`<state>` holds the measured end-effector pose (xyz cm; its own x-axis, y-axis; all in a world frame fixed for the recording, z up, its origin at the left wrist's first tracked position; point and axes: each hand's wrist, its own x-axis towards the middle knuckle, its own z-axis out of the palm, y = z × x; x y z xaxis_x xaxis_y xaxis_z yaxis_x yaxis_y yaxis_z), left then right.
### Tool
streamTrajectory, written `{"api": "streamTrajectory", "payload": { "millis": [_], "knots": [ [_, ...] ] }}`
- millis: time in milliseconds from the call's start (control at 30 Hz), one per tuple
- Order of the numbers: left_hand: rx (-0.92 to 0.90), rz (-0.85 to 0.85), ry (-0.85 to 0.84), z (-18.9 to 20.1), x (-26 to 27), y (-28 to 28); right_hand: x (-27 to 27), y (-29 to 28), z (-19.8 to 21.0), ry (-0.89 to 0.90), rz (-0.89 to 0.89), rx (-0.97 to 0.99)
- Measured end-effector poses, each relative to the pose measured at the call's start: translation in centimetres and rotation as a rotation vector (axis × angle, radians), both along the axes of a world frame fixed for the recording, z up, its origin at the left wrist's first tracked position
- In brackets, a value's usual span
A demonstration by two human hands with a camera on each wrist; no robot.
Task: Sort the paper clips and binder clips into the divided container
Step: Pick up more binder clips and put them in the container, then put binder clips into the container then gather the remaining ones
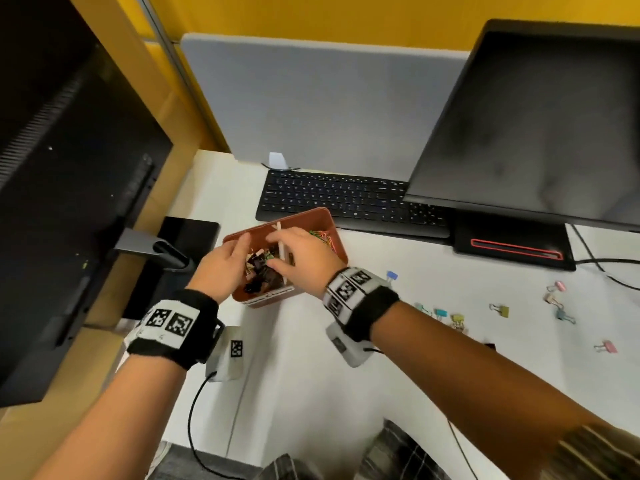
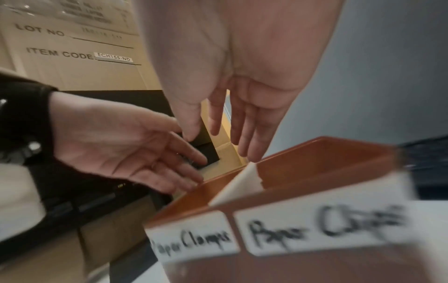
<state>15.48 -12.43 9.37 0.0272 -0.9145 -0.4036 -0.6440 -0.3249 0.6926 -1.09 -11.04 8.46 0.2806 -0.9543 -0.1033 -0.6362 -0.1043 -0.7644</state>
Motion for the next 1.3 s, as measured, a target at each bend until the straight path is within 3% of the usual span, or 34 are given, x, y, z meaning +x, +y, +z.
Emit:
{"api": "streamTrajectory", "payload": {
  "millis": [100,233,333,433,533,733,967,1300],
  "knots": [
    [-0.196,-0.167,-0.005,1.2,-2.8,1.8,-5.8,3.4,-2.2,0.078,-0.032,-0.025],
    [-0.265,-0.448,0.050,-0.1,-8.4,4.4,-16.2,9.9,-4.6,0.328,-0.222,0.123],
    [-0.195,-0.626,0.043,-3.6,-13.5,5.9,-22.7,15.2,-5.0,0.414,-0.403,0.310],
    [-0.098,-0.710,-0.072,-6.7,-18.0,7.1,-25.9,18.8,-5.5,0.450,-0.438,0.456],
    [-0.064,-0.706,-0.173,-8.7,-21.4,7.4,-26.4,20.4,-6.6,0.469,-0.392,0.536],
    [-0.078,-0.847,-0.291,-11.4,-25.2,7.2,-25.0,19.9,-8.5,0.350,-0.388,0.461],
    [-0.176,-0.727,-0.104,-13.0,-24.4,7.1,-25.1,18.2,-9.8,0.133,-0.504,0.344],
    [-0.192,-0.681,-0.148,-13.1,-22.8,7.2,-26.1,17.2,-10.5,0.129,-0.413,0.299]
  ]
}}
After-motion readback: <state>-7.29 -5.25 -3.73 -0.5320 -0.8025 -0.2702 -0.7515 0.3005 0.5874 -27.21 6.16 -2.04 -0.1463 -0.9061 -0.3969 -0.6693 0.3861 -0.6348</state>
